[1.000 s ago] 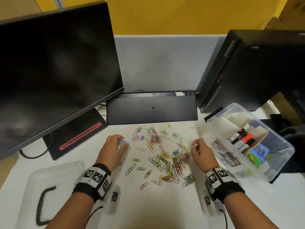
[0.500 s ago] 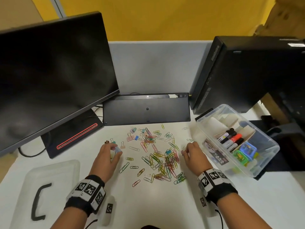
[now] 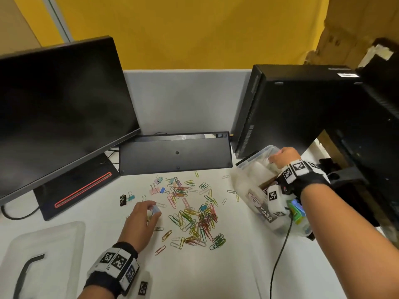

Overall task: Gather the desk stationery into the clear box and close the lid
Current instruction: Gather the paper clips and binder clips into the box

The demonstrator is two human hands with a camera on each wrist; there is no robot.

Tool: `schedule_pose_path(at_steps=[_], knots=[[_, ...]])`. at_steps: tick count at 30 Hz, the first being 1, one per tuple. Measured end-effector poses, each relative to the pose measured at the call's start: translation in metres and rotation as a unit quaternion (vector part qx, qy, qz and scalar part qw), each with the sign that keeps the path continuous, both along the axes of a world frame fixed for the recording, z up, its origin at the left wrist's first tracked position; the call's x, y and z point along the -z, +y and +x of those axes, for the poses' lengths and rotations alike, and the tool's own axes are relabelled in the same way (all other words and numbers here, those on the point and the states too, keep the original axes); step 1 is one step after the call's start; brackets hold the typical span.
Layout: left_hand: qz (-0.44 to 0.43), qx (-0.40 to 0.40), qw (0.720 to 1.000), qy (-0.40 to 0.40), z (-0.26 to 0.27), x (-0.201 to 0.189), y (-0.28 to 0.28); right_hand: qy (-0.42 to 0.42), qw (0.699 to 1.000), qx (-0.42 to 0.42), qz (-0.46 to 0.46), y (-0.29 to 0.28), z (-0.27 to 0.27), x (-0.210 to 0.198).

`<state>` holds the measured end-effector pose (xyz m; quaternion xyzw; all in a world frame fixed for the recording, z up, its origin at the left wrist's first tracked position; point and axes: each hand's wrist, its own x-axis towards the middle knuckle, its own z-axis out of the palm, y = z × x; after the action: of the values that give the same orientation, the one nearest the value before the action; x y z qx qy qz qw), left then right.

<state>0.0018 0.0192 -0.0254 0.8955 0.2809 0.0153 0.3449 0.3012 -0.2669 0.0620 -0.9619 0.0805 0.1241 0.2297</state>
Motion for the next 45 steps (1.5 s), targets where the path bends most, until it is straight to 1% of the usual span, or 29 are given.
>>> schedule_pose_path(at_steps=[2, 3, 5, 6, 7, 8, 9, 10, 12, 14, 17, 19, 22, 25, 28, 31, 33, 34, 37, 39, 43, 45], knots=[[-0.002, -0.001, 1.0, 0.0, -0.003, 0.0, -0.003, 0.026, 0.999, -0.018, -0.038, 0.003, 0.008, 0.003], [-0.005, -0.001, 1.0, -0.001, -0.004, 0.0, -0.005, 0.045, 0.998, -0.029, -0.033, 0.005, 0.009, 0.003], [-0.012, -0.001, 1.0, 0.001, -0.008, 0.001, -0.009, 0.065, 0.996, -0.052, 0.008, 0.008, 0.011, 0.003], [-0.013, 0.0, 1.0, 0.004, -0.01, 0.002, -0.011, 0.06, 0.997, -0.054, 0.017, 0.008, 0.011, 0.004], [-0.013, 0.001, 1.0, 0.006, -0.011, 0.002, -0.012, 0.064, 0.996, -0.06, -0.001, 0.009, 0.007, 0.0], [-0.014, 0.004, 1.0, 0.009, -0.012, 0.004, -0.013, 0.057, 0.997, -0.053, 0.014, 0.009, 0.002, -0.005], [-0.015, 0.006, 1.0, 0.01, -0.013, 0.004, -0.014, 0.028, 0.997, -0.065, 0.017, 0.006, 0.001, -0.006], [-0.016, 0.01, 1.0, 0.011, -0.013, 0.004, -0.015, 0.015, 0.997, -0.062, 0.046, 0.002, -0.002, -0.006], [-0.015, 0.019, 1.0, 0.012, -0.011, 0.004, -0.019, 0.014, 0.989, -0.057, 0.134, -0.014, -0.012, -0.005], [-0.012, 0.035, 0.999, 0.009, -0.008, 0.001, -0.025, -0.027, 0.983, -0.046, 0.174, -0.039, -0.025, 0.0], [0.007, 0.076, 0.997, 0.019, 0.007, -0.01, -0.042, -0.051, 0.994, -0.086, 0.052, -0.08, -0.047, 0.015], [0.032, 0.123, 0.992, 0.014, 0.024, -0.021, -0.061, -0.066, 0.993, -0.093, -0.033, -0.102, -0.06, 0.025], [0.062, 0.19, 0.98, -0.022, 0.061, -0.045, -0.093, -0.082, 0.99, -0.075, -0.082, -0.117, -0.069, 0.035], [0.108, 0.247, 0.962, -0.054, 0.113, -0.072, -0.128, -0.1, 0.985, -0.087, -0.113, -0.118, -0.077, 0.047], [0.194, 0.31, 0.929, -0.064, 0.173, -0.09, -0.161, -0.124, 0.982, -0.093, -0.111, -0.117, -0.084, 0.057], [0.297, 0.37, 0.88, -0.021, 0.228, -0.093, -0.193, -0.157, 0.978, -0.085, -0.11, -0.117, -0.085, 0.064], [0.344, 0.411, 0.844, 0.011, 0.259, -0.088, -0.211, -0.163, 0.975, -0.082, -0.124, -0.117, -0.086, 0.068], [0.359, 0.426, 0.83, 0.027, 0.273, -0.086, -0.219, -0.166, 0.975, -0.08, -0.127, -0.116, -0.086, 0.068], [0.366, 0.458, 0.807, 0.072, 0.301, -0.076, -0.234, -0.172, 0.973, -0.076, -0.133, -0.114, -0.087, 0.07], [0.348, 0.479, 0.801, 0.091, 0.311, -0.068, -0.24, -0.176, 0.972, -0.073, -0.137, -0.114, -0.088, 0.071], [0.295, 0.488, 0.813, 0.118, 0.319, -0.056, -0.241, -0.178, 0.971, -0.074, -0.144, -0.114, -0.089, 0.072], [0.246, 0.486, 0.826, 0.142, 0.325, -0.055, -0.238, -0.179, 0.97, -0.073, -0.144, -0.114, -0.09, 0.072]])
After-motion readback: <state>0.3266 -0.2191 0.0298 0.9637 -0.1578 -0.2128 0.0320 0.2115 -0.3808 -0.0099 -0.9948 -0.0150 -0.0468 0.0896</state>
